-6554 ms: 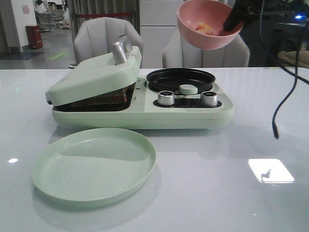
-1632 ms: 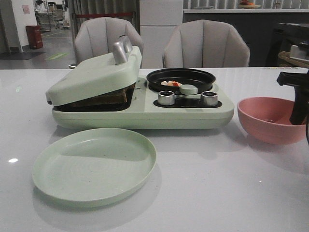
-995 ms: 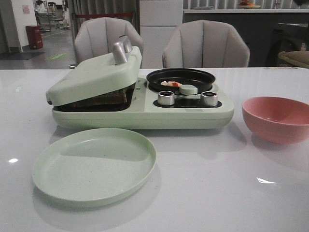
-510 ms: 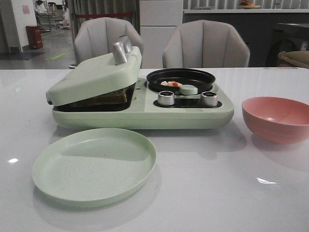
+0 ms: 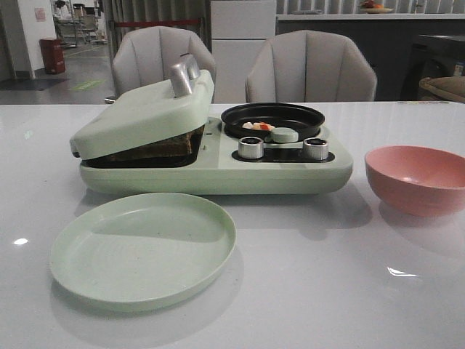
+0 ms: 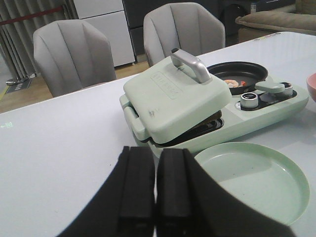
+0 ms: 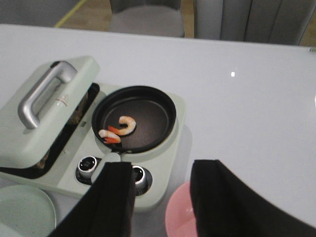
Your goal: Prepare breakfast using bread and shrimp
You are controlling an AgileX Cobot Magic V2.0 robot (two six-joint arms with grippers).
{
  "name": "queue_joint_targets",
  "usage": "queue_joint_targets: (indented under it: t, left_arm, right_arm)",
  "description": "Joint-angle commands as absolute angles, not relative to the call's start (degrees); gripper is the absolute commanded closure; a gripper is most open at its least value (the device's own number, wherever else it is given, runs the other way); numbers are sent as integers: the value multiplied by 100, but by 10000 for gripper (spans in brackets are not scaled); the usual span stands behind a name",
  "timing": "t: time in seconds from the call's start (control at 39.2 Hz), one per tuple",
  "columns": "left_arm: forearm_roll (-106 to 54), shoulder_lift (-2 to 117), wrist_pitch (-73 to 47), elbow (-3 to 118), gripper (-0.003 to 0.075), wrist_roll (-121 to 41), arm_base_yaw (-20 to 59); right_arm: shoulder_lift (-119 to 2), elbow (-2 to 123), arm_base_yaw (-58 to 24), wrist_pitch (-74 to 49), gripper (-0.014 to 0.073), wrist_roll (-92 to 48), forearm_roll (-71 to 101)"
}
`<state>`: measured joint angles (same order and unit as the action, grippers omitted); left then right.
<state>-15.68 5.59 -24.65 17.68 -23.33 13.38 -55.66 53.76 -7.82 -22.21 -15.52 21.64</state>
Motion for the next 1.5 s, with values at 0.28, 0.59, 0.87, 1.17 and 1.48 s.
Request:
queue_joint_targets:
  t: [0.28, 0.59, 0.87, 1.17, 1.48]
  left_arm:
    - [-1614, 618, -2016, 1912, 606, -2278, 1382]
    - [-1614, 618, -2016, 1912, 606, -2278, 1382]
    - [-1614, 618, -2016, 1912, 606, -2278, 1382]
    - [-1614, 618, -2016, 1912, 606, -2278, 1382]
    - [-1614, 618, -2016, 1912, 606, -2278, 1382]
  right_arm:
    - [-3539, 3409, -1942, -230, 199, -1617, 2072]
    - [-1773, 2180, -2203, -61, 199, -1617, 1778]
    - [-1060, 1578, -2203, 0, 202, -1593, 1814]
    - [-1067, 1377, -2203, 63, 454, -1593, 1814]
    - [-1067, 1377, -2203, 63, 454, -1593, 1814]
